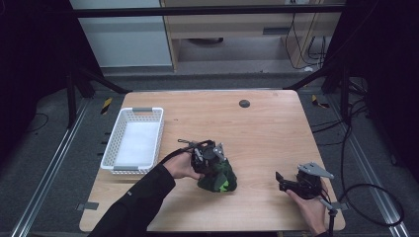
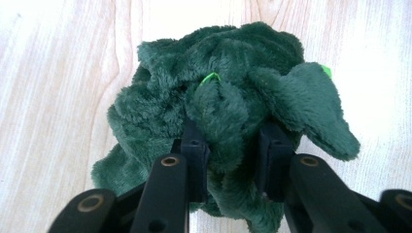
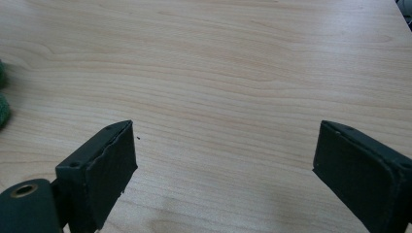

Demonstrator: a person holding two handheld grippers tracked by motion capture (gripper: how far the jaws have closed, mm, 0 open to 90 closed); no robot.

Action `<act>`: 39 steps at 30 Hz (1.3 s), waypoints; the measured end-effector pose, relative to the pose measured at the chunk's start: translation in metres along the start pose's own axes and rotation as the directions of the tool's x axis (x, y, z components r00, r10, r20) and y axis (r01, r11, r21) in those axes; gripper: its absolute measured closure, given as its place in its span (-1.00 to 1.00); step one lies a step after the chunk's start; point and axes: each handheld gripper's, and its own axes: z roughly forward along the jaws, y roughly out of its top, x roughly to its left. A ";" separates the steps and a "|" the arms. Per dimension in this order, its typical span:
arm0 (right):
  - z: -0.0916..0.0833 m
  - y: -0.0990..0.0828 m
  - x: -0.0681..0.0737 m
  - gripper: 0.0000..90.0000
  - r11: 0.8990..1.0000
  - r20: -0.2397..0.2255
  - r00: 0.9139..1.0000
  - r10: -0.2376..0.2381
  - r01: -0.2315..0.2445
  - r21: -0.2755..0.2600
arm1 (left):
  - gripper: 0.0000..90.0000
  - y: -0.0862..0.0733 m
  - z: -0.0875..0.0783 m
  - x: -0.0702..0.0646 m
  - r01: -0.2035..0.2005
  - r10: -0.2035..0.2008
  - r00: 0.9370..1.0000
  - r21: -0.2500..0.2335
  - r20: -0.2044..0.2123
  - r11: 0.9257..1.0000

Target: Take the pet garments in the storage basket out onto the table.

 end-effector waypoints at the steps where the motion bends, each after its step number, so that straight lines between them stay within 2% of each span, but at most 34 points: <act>1: 0.000 0.000 0.000 -0.81 1.000 0.000 1.000 0.000 0.000 0.000 | 0.52 0.000 0.000 0.000 0.000 0.000 1.000 0.000 0.000 1.000; 5: 0.000 0.000 0.000 -0.81 1.000 0.000 1.000 0.001 -0.001 0.000 | 0.42 -0.001 0.000 0.000 0.007 -0.007 1.000 -0.005 0.000 1.000; 9: 0.000 0.000 0.000 -0.82 1.000 0.000 1.000 0.000 0.000 0.000 | 0.20 -0.004 -0.001 -0.001 0.000 0.000 1.000 -0.016 0.001 1.000; 13: 0.000 0.000 0.000 -0.82 1.000 0.002 1.000 -0.002 0.002 0.000 | -0.01 -0.008 -0.004 -0.001 0.009 -0.009 1.000 -0.036 -0.007 0.999; 18: 0.000 0.000 -0.001 -0.82 1.000 0.003 1.000 -0.002 0.002 0.000 | -0.24 -0.013 -0.013 -0.003 0.022 -0.024 0.999 -0.072 -0.027 0.997; 22: 0.000 0.000 -0.001 -0.82 1.000 0.004 1.000 -0.001 0.001 0.000 | -0.39 -0.017 -0.023 -0.003 0.040 -0.045 0.998 -0.116 -0.045 0.992; 29: 0.000 0.000 -0.001 -0.82 1.000 0.005 1.000 -0.002 0.002 -0.002 | -0.51 -0.030 -0.039 -0.002 0.096 -0.112 0.992 -0.211 -0.065 0.973; 34: 0.000 0.000 -0.001 -0.82 1.000 0.006 1.000 -0.002 0.002 -0.002 | -0.55 -0.041 -0.045 -0.005 0.137 -0.162 0.984 -0.276 -0.072 0.952; 36: 0.000 0.000 -0.001 -0.82 1.000 0.006 1.000 -0.002 0.003 -0.002 | -0.54 -0.046 -0.046 -0.007 0.152 -0.184 0.980 -0.312 -0.079 0.938; 37: 0.000 0.000 -0.001 -0.82 1.000 0.007 1.000 -0.002 0.002 -0.001 | -0.53 -0.050 -0.046 -0.009 0.156 -0.193 0.978 -0.337 -0.079 0.929; 38: 0.000 0.000 -0.001 -0.82 1.000 0.007 1.000 -0.002 0.002 -0.001 | -0.52 -0.052 -0.047 -0.010 0.159 -0.200 0.976 -0.347 -0.083 0.924; 39: 0.000 0.000 -0.001 -0.82 1.000 0.007 1.000 -0.002 0.002 -0.001 | -0.52 -0.052 -0.047 -0.010 0.159 -0.200 0.976 -0.347 -0.083 0.924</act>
